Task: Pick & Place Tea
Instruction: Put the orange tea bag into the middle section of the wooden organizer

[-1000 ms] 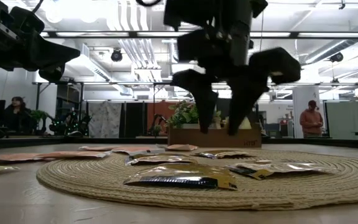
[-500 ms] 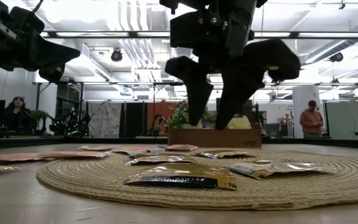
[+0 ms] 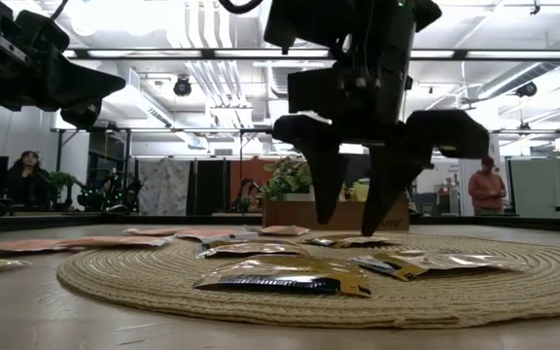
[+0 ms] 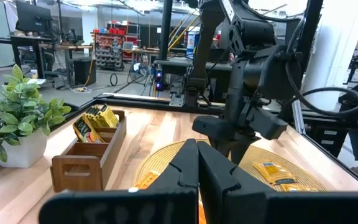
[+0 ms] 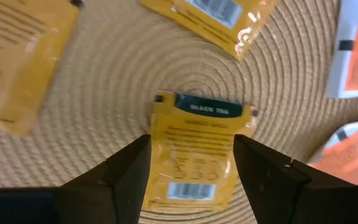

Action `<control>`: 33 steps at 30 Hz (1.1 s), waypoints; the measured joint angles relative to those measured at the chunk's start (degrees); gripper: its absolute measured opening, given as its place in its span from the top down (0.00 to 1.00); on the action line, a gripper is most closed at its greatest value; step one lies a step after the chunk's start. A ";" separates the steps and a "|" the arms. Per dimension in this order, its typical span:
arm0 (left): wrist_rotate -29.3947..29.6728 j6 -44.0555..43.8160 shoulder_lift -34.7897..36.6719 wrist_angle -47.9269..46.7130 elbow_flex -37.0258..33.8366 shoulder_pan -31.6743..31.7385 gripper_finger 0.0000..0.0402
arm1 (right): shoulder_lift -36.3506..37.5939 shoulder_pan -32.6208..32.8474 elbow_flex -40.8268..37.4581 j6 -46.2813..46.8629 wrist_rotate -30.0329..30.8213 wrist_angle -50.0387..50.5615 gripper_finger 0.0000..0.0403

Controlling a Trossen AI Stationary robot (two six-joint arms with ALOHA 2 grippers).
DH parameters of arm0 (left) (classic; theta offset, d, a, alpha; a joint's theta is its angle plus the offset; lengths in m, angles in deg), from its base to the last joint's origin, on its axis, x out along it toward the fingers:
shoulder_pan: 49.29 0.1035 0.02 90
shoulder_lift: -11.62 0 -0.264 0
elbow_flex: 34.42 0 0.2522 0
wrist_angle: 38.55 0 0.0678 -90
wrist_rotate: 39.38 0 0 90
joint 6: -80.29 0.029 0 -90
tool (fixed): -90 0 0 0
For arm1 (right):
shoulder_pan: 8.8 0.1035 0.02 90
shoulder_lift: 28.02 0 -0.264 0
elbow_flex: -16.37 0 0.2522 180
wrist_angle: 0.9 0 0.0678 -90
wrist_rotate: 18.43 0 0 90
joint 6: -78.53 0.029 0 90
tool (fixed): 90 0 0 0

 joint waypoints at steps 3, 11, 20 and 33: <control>0.00 0.00 0.00 -0.02 0.02 -0.02 1.00 | -0.01 -0.02 -0.25 -0.18 1.59 -0.47 0.44; 0.00 0.00 0.00 -0.02 0.00 -0.02 1.00 | -0.02 0.01 0.71 7.57 1.45 2.17 0.44; 0.00 0.00 0.00 -0.02 0.02 -0.07 1.00 | 0.03 -0.67 6.36 26.28 -6.27 6.96 0.44; 0.00 0.00 0.00 0.00 0.00 -0.04 1.00 | -0.11 -1.53 7.77 57.22 -8.13 7.33 0.45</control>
